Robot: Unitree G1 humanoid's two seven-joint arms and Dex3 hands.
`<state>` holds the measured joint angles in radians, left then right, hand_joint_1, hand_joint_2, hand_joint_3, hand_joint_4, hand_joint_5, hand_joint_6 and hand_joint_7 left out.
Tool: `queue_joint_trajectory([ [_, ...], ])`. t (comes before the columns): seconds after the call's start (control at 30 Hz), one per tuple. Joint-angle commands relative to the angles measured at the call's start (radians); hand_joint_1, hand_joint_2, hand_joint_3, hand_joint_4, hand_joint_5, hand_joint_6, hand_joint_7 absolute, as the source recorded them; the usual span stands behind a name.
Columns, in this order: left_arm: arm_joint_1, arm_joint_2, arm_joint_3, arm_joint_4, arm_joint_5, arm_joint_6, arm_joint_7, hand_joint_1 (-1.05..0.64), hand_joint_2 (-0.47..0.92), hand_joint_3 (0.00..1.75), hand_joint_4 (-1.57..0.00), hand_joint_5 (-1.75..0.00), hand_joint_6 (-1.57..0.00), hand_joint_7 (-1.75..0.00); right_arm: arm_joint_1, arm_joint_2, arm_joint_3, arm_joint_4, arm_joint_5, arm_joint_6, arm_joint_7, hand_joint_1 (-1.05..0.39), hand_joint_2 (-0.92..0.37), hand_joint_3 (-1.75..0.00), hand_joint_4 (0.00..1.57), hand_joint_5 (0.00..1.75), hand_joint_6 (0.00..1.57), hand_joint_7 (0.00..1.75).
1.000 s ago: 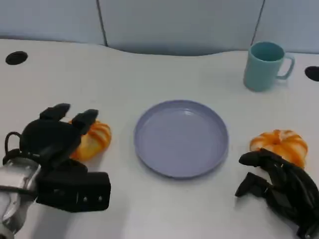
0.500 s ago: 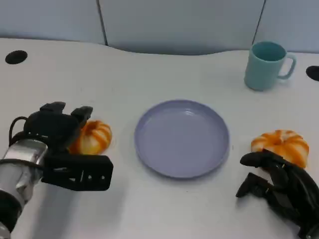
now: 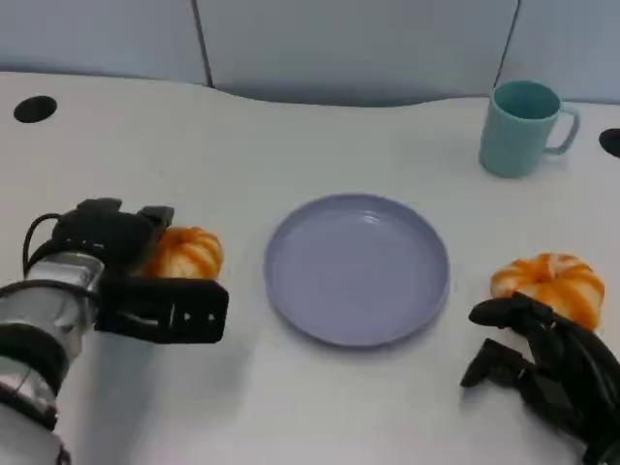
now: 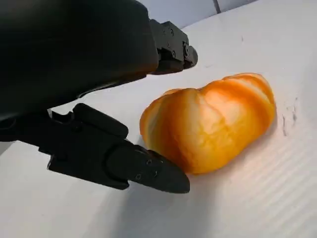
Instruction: Grasp the bread from the table and place it into the plate.
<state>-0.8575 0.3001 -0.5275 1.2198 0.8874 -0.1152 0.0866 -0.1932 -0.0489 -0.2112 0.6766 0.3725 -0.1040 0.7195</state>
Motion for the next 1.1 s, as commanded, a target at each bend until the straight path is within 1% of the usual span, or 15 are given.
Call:
queue_joint_trajectory([
  [0.03, -0.025, 0.000, -0.021, 0.037, -0.021, 0.006, 0.005, -0.59, 0.88, 0.00, -0.02, -0.01, -0.11, -0.01, 0.024, -0.015, -0.004, 0.001, 0.005, 0.017, -0.002, -0.45, -0.92, -0.16, 0.64, 1.44, 0.64, 1.00],
  [0.27, -0.059, -0.044, -0.056, 0.099, -0.026, 0.019, -0.021, -0.61, 0.87, 0.00, -0.07, -0.02, -0.13, -0.01, 0.047, -0.022, -0.006, -0.031, 0.006, 0.028, -0.001, -0.45, -0.92, -0.15, 0.63, 1.43, 0.63, 1.00],
  [0.47, -0.054, -0.051, -0.057, 0.109, -0.051, -0.004, -0.047, -0.60, 0.86, 0.00, -0.09, -0.03, -0.14, -0.01, 0.057, -0.022, -0.005, -0.047, 0.009, 0.032, 0.005, -0.45, -0.92, -0.16, 0.62, 1.44, 0.62, 1.02],
  [0.5, -0.048, -0.054, -0.051, 0.110, -0.065, -0.020, -0.062, -0.54, 0.86, 0.00, -0.14, -0.04, -0.18, -0.02, 0.062, -0.021, -0.005, -0.054, 0.013, 0.037, 0.009, -0.46, -0.92, -0.16, 0.62, 1.44, 0.62, 1.02],
  [0.67, -0.032, -0.053, -0.058, 0.111, -0.093, -0.047, -0.056, -0.45, 0.88, 0.01, -0.26, -0.06, -0.31, -0.04, 0.078, -0.023, -0.004, -0.083, 0.020, 0.053, 0.003, -0.48, -0.92, -0.16, 0.62, 1.46, 0.63, 1.03],
  [0.7, -0.029, -0.051, -0.058, 0.111, -0.096, -0.052, -0.046, -0.41, 0.89, 0.01, -0.34, -0.06, -0.40, -0.04, 0.081, -0.024, -0.003, -0.088, 0.020, 0.056, 0.001, -0.48, -0.92, -0.15, 0.62, 1.46, 0.63, 1.02],
  [0.73, -0.026, -0.050, -0.058, 0.111, -0.099, -0.056, -0.039, -0.38, 0.90, 0.01, -0.38, -0.06, -0.44, -0.04, 0.084, -0.025, -0.003, -0.092, 0.020, 0.058, 0.000, -0.48, -0.92, -0.15, 0.62, 1.45, 0.63, 1.02],
  [0.83, -0.025, -0.048, -0.060, 0.113, -0.101, -0.059, -0.032, -0.35, 0.91, 0.01, -0.44, -0.05, -0.49, -0.03, 0.087, -0.025, -0.003, -0.098, 0.019, 0.062, -0.001, -0.48, -0.92, -0.16, 0.62, 1.45, 0.62, 1.02],
  [0.87, -0.015, -0.043, -0.058, 0.111, -0.101, -0.071, 0.013, -0.35, 0.91, 0.01, -0.44, -0.04, -0.50, -0.03, 0.088, -0.026, -0.004, -0.103, 0.019, 0.067, -0.004, -0.48, -0.92, -0.16, 0.62, 1.45, 0.62, 1.02],
  [0.9, -0.007, -0.039, -0.056, 0.111, -0.100, -0.080, 0.047, -0.30, 0.92, 0.09, -0.73, -0.16, -0.73, -0.09, 0.090, -0.026, -0.004, -0.107, 0.019, 0.071, -0.006, -0.48, -0.92, -0.14, 0.63, 1.44, 0.63, 1.01],
  [0.93, -0.001, -0.036, -0.056, 0.111, -0.100, -0.086, 0.071, -0.28, 0.92, 0.12, -0.84, -0.20, -0.82, -0.10, 0.091, -0.027, -0.004, -0.110, 0.019, 0.074, -0.008, -0.49, -0.92, -0.14, 0.63, 1.44, 0.63, 1.01],
  [1.0, 0.007, -0.034, -0.058, 0.115, -0.099, -0.090, 0.102, -0.26, 0.92, 0.15, -0.92, -0.22, -0.89, -0.11, 0.096, -0.025, -0.004, -0.119, 0.018, 0.077, -0.014, -0.49, -0.92, -0.13, 0.63, 1.44, 0.64, 1.00],
  [1.03, 0.011, -0.033, -0.059, 0.118, -0.098, -0.090, 0.115, -0.27, 0.90, 0.08, -0.91, -0.75, -1.04, -0.10, 0.099, -0.024, -0.004, -0.124, 0.018, 0.077, -0.017, -0.47, -0.92, -0.14, 0.64, 1.43, 0.64, 1.00],
  [1.07, 0.021, -0.032, -0.065, 0.120, -0.090, -0.087, 0.153, -0.28, 0.90, 0.04, -0.85, -1.02, -1.11, -0.07, 0.102, -0.024, -0.003, -0.130, 0.018, 0.081, -0.021, -0.46, -0.92, -0.15, 0.64, 1.43, 0.64, 1.00],
  [1.1, 0.029, -0.032, -0.072, 0.121, -0.081, -0.085, 0.188, -0.27, 0.91, 0.07, -0.79, -1.37, -1.13, -0.22, 0.103, -0.024, -0.003, -0.133, 0.018, 0.082, -0.021, -0.45, -0.92, -0.16, 0.64, 1.43, 0.63, 1.00],
])
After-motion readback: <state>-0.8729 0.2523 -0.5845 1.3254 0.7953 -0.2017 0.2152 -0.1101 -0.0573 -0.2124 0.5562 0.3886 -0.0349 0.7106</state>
